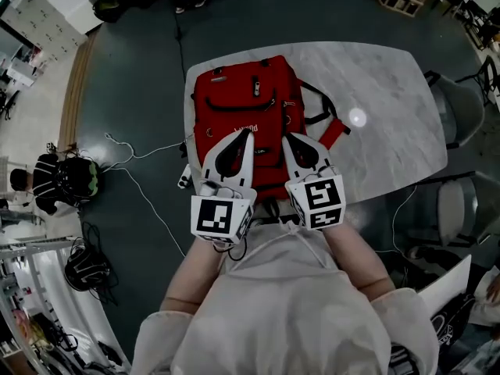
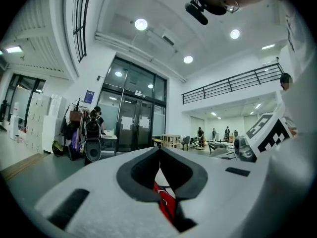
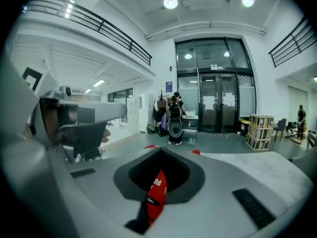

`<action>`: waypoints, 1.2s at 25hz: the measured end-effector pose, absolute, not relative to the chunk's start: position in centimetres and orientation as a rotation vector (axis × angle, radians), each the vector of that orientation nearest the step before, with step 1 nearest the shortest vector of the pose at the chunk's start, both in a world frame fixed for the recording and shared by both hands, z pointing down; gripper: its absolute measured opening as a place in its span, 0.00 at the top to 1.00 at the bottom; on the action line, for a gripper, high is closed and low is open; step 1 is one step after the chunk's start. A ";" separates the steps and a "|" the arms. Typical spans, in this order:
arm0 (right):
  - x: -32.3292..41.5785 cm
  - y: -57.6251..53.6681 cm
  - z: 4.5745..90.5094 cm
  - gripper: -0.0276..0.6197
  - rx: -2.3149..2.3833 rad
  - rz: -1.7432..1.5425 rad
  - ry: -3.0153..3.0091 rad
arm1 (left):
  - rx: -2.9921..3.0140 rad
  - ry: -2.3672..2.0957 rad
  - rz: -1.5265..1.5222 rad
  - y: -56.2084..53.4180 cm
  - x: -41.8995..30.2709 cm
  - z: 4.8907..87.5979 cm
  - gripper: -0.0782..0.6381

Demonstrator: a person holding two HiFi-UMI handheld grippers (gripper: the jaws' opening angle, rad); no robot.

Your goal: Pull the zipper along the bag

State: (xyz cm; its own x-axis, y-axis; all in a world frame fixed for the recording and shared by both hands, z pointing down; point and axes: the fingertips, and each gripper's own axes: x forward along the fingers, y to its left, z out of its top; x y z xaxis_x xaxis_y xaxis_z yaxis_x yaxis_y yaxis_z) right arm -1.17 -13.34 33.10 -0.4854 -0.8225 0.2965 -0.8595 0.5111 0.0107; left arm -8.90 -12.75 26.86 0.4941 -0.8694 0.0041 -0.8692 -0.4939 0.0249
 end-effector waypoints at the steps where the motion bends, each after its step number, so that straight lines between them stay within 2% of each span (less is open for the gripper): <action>1: -1.3 -13.2 32.7 0.92 1.427 0.190 -2.498 | 2.697 -1.570 -0.016 -12.7 -9.0 26.7 0.86; 30: -1.6 -12.5 32.4 0.92 1.461 0.174 -2.487 | 2.646 -1.519 0.103 -12.9 -9.3 30.3 0.86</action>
State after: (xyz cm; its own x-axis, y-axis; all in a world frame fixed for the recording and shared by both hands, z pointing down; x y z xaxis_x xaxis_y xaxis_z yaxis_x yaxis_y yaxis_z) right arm -1.56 -12.53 32.36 -0.4649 -0.8417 0.2746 -0.8717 0.4894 0.0244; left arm -9.31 -12.90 30.27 0.5036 -0.8578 0.1026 -0.8638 -0.5019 0.0435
